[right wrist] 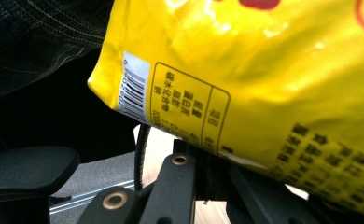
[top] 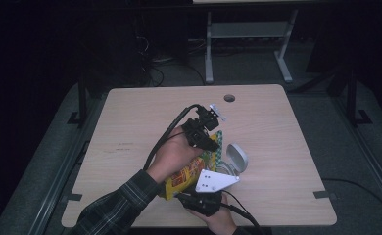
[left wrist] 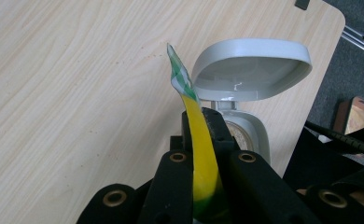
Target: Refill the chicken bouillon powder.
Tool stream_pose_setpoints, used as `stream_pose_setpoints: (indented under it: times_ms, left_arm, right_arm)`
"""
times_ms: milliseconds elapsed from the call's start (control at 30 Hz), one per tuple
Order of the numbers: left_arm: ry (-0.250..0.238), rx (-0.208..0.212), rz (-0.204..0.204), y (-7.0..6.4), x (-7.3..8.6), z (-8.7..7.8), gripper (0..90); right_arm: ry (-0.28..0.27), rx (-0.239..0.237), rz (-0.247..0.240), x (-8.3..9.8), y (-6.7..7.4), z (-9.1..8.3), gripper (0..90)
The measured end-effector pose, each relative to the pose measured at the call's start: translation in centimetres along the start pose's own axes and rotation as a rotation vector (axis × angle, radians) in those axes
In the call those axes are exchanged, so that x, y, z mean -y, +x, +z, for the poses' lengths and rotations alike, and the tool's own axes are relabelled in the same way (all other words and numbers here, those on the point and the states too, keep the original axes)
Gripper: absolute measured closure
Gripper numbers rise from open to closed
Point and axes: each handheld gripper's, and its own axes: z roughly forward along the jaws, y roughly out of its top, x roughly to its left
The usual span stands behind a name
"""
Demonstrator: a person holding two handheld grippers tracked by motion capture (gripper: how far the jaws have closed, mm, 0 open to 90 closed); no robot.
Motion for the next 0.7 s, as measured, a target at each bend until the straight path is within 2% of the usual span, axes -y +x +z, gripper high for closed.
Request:
stream_pose_setpoints:
  times_ms: [700]
  left_arm:
    - [0.007,-0.006,0.004,-0.01,0.00,0.06,89.7]
  right_arm:
    - [-0.005,0.001,0.006,-0.03,0.11,0.08,90.0]
